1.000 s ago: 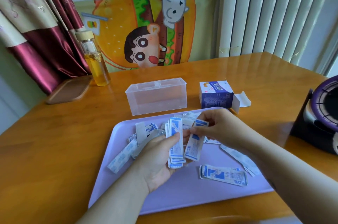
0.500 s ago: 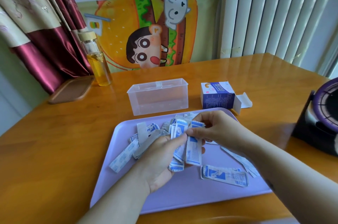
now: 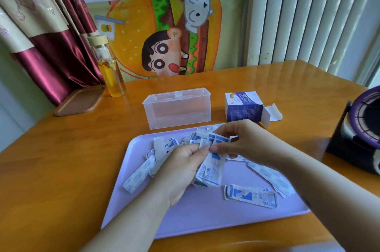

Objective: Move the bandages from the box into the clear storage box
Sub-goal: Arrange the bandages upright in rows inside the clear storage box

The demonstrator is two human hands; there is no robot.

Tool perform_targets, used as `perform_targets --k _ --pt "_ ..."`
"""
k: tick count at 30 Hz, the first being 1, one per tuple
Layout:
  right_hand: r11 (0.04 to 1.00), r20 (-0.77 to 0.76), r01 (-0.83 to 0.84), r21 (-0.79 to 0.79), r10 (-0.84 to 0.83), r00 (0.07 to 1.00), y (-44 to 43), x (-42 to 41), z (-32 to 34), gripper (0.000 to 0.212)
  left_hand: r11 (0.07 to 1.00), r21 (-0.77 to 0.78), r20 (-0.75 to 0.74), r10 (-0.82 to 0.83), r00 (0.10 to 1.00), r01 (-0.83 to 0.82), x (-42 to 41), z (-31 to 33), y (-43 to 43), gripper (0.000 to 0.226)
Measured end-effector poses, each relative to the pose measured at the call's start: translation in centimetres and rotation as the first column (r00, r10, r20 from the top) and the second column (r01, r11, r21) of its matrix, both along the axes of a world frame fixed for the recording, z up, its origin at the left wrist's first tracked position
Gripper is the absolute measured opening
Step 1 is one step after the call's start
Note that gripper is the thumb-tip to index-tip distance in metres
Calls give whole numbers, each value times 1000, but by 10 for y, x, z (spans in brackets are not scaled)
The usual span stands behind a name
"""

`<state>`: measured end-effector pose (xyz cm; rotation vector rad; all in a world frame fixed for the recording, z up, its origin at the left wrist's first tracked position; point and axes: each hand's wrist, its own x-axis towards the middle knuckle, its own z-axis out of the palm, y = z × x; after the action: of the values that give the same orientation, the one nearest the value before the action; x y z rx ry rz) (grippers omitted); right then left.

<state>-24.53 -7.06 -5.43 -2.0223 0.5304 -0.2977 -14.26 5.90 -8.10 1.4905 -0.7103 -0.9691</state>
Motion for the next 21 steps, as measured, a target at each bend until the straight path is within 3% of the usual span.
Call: perform_targets --k 3,7,10,13,18,21 --pt "999 28 19 -40 -17 999 1 -1 -3 15 997 25 64 -70 996 68 -3 5 -2 29" --pt "999 55 39 -30 -37 998 -3 -15 -6 16 981 120 403 -189 895 154 -11 6 -5 15" --pt "977 -118 -14 -214 -12 993 -9 -34 -3 14 969 189 583 -241 776 158 -12 2 -10 23" --pt "919 -242 -91 -384 -5 970 -10 -51 -1 23 922 307 632 -383 674 236 -22 -2 -16 25" --pt "829 -527 -305 -468 15 850 -3 -59 -12 32 857 445 701 -514 494 261 -40 -10 -24 20" --pt "783 -602 -353 -512 -35 798 2 -58 -22 42 859 470 773 -512 373 205 -44 -13 -24 22"
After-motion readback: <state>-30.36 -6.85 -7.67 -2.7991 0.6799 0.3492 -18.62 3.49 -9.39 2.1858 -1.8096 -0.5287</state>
